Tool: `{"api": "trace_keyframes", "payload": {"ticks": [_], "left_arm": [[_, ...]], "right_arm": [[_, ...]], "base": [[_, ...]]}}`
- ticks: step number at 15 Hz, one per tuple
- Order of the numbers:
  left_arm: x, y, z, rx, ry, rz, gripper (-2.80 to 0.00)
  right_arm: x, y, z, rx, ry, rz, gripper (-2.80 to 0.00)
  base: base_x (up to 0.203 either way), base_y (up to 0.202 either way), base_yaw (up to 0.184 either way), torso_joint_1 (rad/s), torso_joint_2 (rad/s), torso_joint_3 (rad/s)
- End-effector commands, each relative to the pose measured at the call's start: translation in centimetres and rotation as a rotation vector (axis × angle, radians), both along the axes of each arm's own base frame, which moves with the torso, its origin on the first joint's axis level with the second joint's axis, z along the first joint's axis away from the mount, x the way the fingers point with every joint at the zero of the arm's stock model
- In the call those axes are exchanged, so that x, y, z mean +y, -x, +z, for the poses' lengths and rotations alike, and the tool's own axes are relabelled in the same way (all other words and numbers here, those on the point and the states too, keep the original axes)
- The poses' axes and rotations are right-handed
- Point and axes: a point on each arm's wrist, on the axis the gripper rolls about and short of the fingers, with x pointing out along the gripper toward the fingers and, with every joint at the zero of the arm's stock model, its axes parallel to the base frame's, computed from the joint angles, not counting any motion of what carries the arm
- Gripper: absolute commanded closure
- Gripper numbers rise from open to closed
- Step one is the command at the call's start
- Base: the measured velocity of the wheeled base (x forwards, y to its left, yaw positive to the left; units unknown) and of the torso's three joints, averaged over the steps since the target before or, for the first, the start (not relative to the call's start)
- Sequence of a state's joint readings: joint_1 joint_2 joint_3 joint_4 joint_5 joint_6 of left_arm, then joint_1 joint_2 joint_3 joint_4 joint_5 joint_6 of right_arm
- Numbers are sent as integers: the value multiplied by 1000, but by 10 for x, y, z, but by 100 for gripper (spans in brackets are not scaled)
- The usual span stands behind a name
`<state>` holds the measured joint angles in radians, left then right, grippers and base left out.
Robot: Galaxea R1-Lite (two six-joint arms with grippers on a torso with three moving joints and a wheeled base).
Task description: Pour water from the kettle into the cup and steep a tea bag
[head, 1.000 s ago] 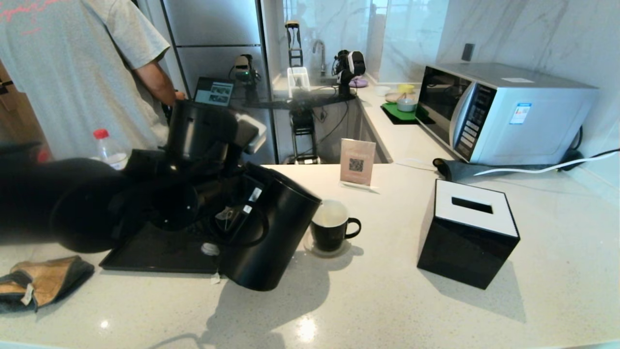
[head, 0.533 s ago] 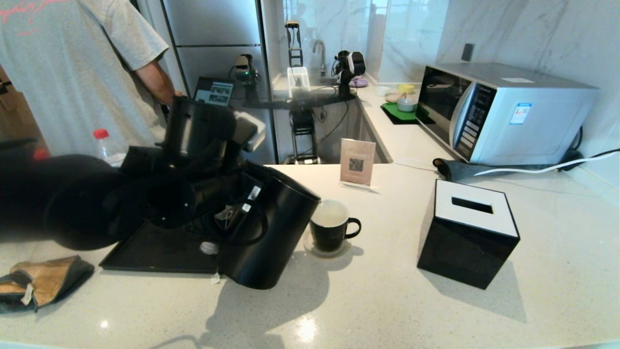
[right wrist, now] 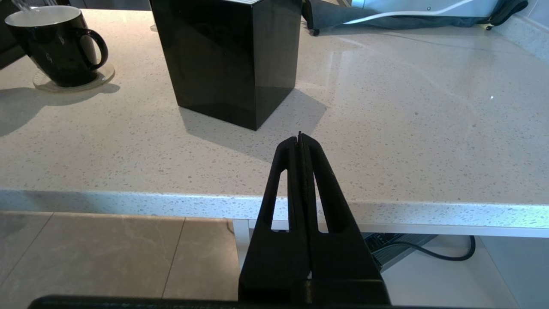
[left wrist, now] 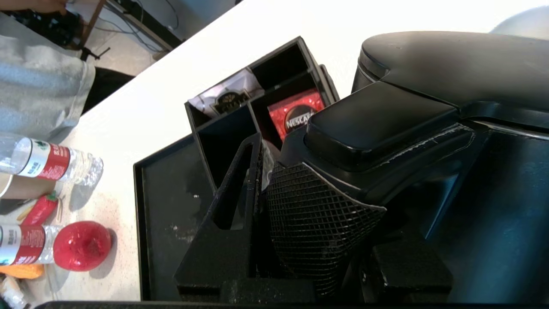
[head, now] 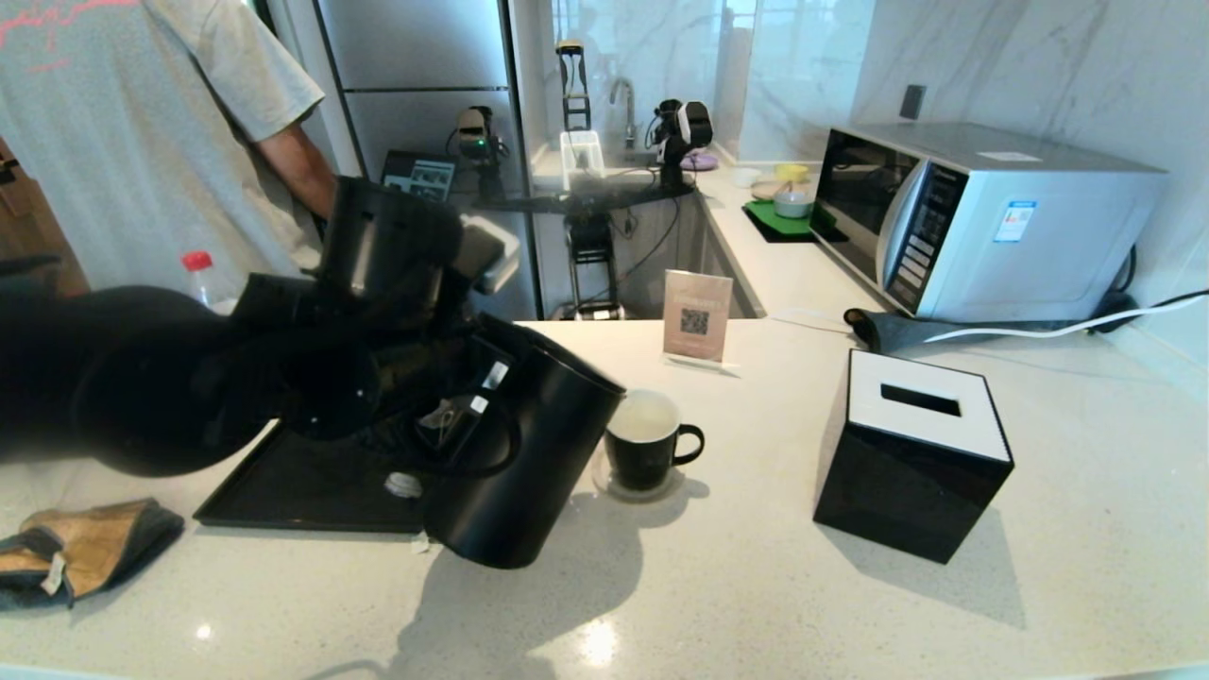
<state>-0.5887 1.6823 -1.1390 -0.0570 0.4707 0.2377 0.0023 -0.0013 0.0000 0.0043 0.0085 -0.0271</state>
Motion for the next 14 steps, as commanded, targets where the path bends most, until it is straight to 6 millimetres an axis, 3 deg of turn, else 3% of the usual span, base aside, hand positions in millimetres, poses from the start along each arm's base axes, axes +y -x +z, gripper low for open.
{"api": "trace_keyframes", "payload": {"ticks": [1, 14], "left_arm": [[0, 0, 4, -6, 1, 2, 0], [1, 5, 11, 26, -19, -8, 0]], "right_arm": [[0, 0, 0, 2, 1, 1, 0], [0, 0, 0, 2, 1, 1, 0]], "base": [[0, 0, 0, 0, 0, 0], [0, 0, 0, 0, 0, 0]]}}
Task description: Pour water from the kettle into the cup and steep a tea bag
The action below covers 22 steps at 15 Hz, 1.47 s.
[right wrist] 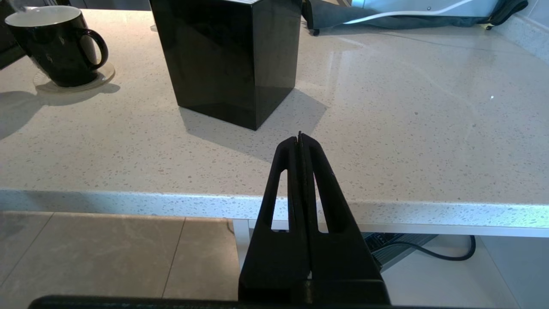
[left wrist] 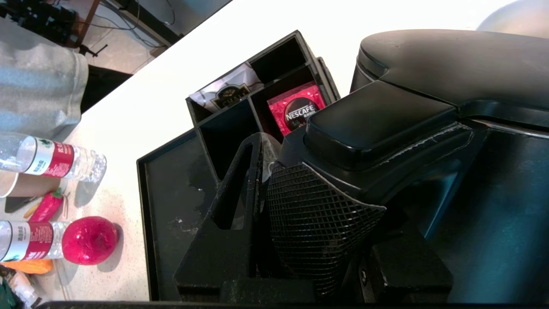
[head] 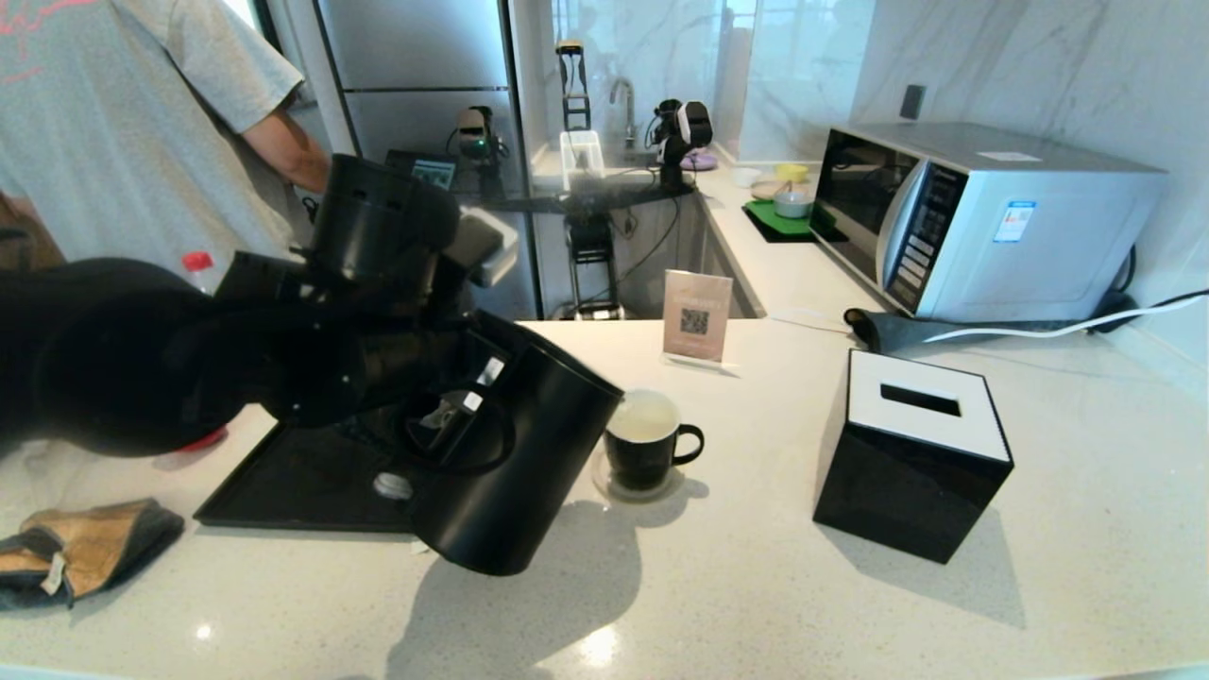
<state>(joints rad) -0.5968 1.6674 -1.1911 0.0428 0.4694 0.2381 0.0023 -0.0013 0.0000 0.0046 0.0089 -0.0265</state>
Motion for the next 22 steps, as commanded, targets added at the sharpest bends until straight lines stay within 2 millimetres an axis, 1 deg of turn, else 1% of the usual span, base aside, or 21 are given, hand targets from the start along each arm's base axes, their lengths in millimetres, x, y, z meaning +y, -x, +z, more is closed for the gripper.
{"api": "trace_keyframes", "payload": {"ticks": [1, 12, 22], "left_arm": [[0, 0, 0, 0, -2, 1, 0], [-2, 0, 2, 14, -10, -5, 0], [-6, -6, -1, 19, -13, -4, 0]], "right_arm": [[0, 0, 0, 1, 0, 0, 0], [0, 0, 0, 1, 1, 0, 0], [0, 0, 0, 1, 1, 1, 0]], "base": [[0, 0, 0, 0, 0, 0], [0, 0, 0, 0, 0, 0], [0, 0, 0, 0, 0, 0]]}}
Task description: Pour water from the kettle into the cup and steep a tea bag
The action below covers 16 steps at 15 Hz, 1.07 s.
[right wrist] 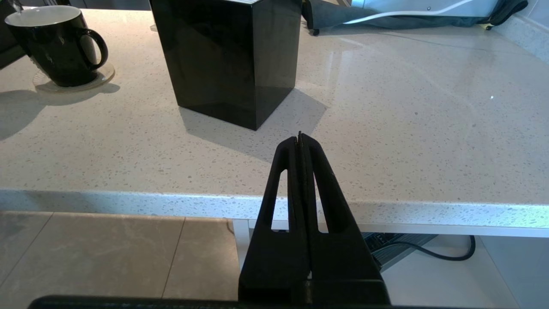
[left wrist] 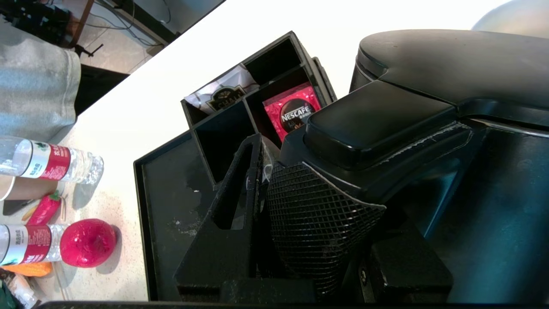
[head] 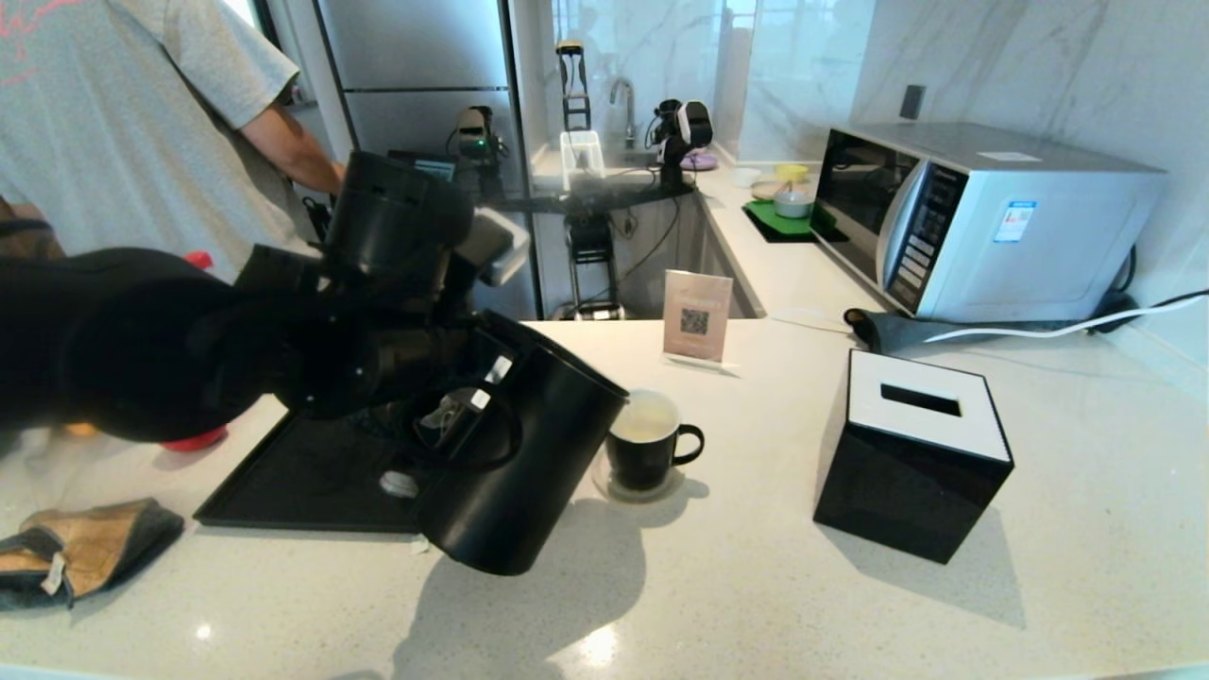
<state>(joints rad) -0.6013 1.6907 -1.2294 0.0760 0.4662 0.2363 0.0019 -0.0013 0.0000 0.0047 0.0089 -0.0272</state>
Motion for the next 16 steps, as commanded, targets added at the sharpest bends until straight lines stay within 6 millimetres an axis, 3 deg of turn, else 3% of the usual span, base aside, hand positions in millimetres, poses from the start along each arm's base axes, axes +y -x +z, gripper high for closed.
{"api": "trace_keyframes", "payload": {"ticks": [1, 10, 16], "left_arm": [[-1, -2, -2, 5, -7, 2, 0], [1, 0, -9, 22, 8, 18, 0], [0, -1, -10, -139, 112, 18, 0]], "right_arm": [[0, 0, 0, 1, -1, 0, 0], [0, 0, 0, 1, 0, 0, 0], [0, 0, 0, 1, 0, 0, 0]], "base": [[0, 0, 0, 0, 0, 0], [0, 0, 0, 0, 0, 0], [0, 0, 0, 0, 0, 0]]}}
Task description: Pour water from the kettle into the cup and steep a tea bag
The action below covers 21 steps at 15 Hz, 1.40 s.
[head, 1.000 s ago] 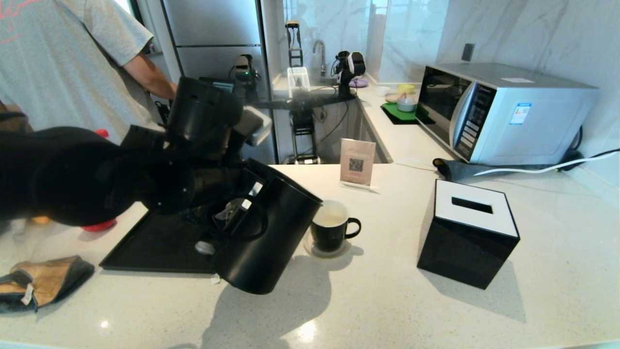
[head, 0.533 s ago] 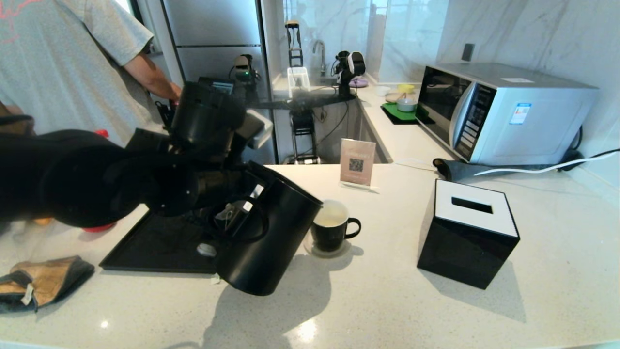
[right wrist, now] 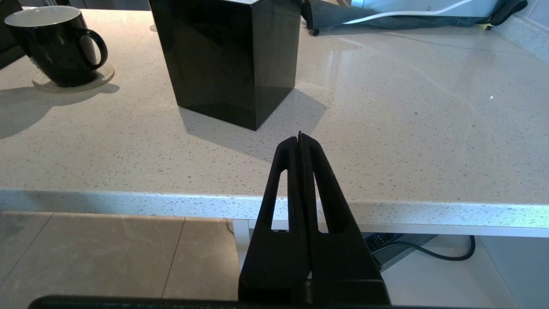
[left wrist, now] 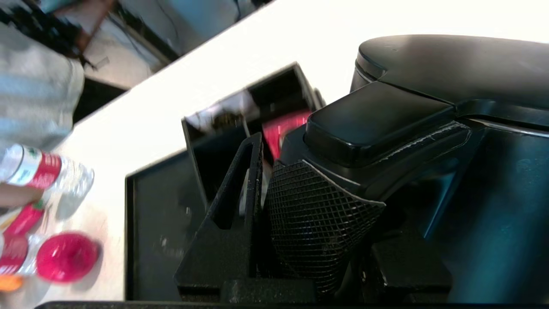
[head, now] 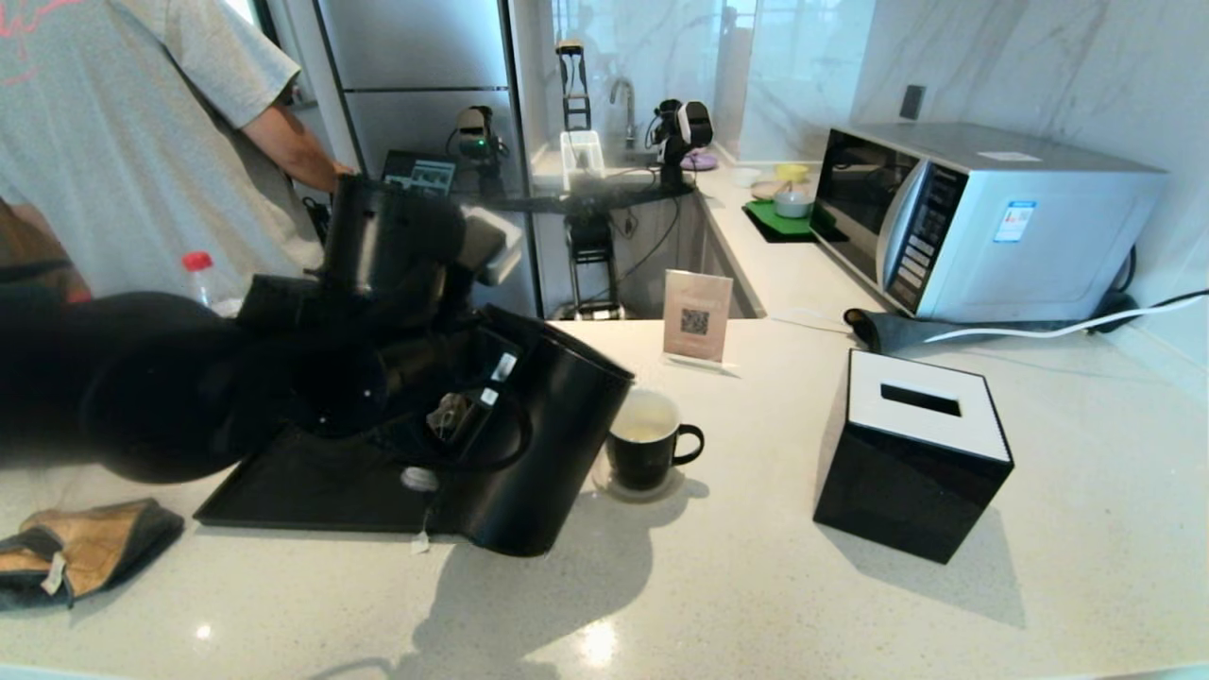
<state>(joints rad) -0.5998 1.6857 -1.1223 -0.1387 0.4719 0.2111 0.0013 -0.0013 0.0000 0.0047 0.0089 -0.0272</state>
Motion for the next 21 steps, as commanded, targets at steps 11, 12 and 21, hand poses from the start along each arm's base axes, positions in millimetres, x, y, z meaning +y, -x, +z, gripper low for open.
{"api": "trace_keyframes", "payload": {"ticks": [11, 12, 21], "left_arm": [[40, 36, 34, -270, 171, 52, 0], [48, 41, 42, -296, 183, 70, 0], [136, 60, 77, -561, 228, 382, 0]], "right_arm": [[0, 0, 0, 1, 0, 1, 0], [0, 0, 0, 1, 0, 1, 0], [0, 0, 0, 1, 0, 2, 0]], "base": [[0, 0, 0, 0, 0, 0], [0, 0, 0, 0, 0, 0], [0, 0, 0, 0, 0, 0]]}}
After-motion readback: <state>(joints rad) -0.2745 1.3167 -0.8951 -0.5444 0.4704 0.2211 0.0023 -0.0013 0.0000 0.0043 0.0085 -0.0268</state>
